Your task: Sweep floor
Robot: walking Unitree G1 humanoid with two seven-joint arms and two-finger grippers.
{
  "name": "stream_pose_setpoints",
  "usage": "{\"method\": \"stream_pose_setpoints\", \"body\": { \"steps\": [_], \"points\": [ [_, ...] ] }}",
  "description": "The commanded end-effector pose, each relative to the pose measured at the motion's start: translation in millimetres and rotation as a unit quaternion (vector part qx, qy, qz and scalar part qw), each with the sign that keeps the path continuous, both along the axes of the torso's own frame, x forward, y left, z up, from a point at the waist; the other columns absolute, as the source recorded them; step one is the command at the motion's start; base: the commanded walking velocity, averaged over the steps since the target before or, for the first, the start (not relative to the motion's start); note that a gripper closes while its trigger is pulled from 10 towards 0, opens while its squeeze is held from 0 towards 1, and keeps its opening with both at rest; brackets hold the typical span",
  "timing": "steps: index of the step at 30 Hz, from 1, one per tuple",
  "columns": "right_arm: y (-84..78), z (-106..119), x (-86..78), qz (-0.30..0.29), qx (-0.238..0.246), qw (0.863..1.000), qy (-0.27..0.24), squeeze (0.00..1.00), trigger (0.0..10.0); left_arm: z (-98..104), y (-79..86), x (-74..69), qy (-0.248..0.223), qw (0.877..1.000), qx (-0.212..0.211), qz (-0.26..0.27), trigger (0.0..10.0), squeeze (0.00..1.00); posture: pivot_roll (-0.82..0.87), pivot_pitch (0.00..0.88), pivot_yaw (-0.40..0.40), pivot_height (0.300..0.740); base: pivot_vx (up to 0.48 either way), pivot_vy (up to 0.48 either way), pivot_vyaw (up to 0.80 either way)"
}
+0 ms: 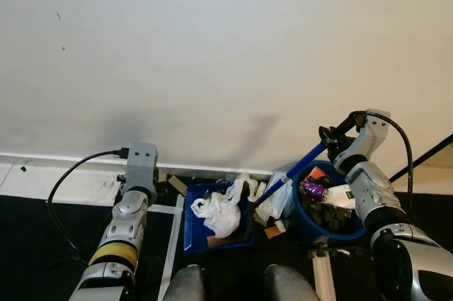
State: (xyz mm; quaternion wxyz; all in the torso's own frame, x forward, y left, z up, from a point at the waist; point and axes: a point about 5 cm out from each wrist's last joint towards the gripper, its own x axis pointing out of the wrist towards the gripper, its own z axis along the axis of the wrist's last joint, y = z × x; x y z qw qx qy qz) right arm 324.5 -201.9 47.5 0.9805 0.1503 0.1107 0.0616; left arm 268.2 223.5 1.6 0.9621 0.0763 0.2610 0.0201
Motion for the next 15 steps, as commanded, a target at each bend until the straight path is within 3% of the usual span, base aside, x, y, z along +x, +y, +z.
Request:
{"method": "stream_pose_setpoints", "body": {
  "steps": [1, 8, 15],
  "points": [
    [2.7, 12.5, 8.7, 0.013, 0.005, 1.000, -0.020, 0.00, 10.0, -13.8, -14.8, -9.2, 0.026, 0.999, -0.047, 0.002, 10.0, 0.00, 0.08, 0.015, -0.086, 0.740, 0.000, 0.000, 0.00],
    [2.3, 28.0, 18.9, 0.038, -0.011, 0.999, -0.032, 0.00, 10.0, -15.0, -21.5, -10.3, 0.028, 0.999, -0.043, -0.016, 10.0, 0.00, 0.08, 0.021, -0.086, 0.740, 0.000, 0.000, 0.00],
    [0.5, 46.3, 28.3, 0.058, -0.018, 0.997, -0.047, 0.00, 10.0, -15.1, -23.7, -10.7, 0.030, 0.998, -0.043, -0.026, 10.0, 0.00, 0.09, 0.026, -0.087, 0.740, 0.000, -0.366, 0.00]
  ]
}}
